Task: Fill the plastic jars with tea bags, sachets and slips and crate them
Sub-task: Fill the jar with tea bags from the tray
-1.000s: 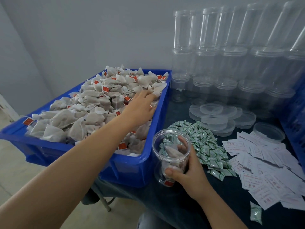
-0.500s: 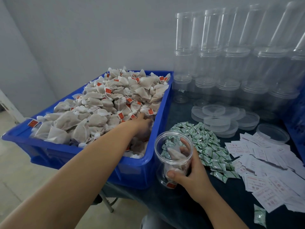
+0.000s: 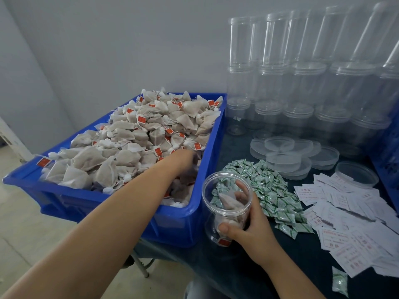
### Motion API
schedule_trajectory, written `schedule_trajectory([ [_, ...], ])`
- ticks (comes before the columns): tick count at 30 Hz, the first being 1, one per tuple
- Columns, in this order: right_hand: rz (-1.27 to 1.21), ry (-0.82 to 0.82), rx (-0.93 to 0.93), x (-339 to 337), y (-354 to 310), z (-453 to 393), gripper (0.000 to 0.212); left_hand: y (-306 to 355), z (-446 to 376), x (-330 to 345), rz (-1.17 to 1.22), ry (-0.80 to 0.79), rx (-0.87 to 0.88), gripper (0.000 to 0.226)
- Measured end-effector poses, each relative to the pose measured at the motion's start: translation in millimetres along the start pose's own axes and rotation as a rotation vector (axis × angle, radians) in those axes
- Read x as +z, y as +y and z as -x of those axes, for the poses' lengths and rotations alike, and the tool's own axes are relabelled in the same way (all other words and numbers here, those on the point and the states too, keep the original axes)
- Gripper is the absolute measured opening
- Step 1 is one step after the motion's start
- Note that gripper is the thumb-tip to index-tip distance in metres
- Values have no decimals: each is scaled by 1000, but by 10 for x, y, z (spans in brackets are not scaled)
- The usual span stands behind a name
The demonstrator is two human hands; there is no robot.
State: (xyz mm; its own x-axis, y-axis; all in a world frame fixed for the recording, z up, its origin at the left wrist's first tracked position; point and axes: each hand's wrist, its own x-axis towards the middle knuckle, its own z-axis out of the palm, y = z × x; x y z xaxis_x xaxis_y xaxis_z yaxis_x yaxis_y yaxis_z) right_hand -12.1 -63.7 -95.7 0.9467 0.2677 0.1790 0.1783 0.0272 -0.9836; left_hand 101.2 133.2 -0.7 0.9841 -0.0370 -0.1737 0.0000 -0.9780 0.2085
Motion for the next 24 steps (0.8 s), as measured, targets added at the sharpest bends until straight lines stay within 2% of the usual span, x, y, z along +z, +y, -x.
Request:
schedule_trajectory([
  [5,-12,-7,7,-1,-8,1,96,-22,40,-37,89,59,-29,48],
  [10,-25,-10,8,-3,-15,5,96,-28,79,-88,105,45,-21,31],
  [13,-32,-12,9,-6,-21,5,96,-32,104,-109,73,133,17,6],
  [15,-39,-9,9,-6,-22,5,96,-45,116,-116,62,204,38,16],
  [18,-43,-13,15,-7,-18,4,95,-63,130,-125,95,244,39,16],
  [24,-65,-12,1,1,-52,8,94,-62,189,-171,175,340,47,33],
])
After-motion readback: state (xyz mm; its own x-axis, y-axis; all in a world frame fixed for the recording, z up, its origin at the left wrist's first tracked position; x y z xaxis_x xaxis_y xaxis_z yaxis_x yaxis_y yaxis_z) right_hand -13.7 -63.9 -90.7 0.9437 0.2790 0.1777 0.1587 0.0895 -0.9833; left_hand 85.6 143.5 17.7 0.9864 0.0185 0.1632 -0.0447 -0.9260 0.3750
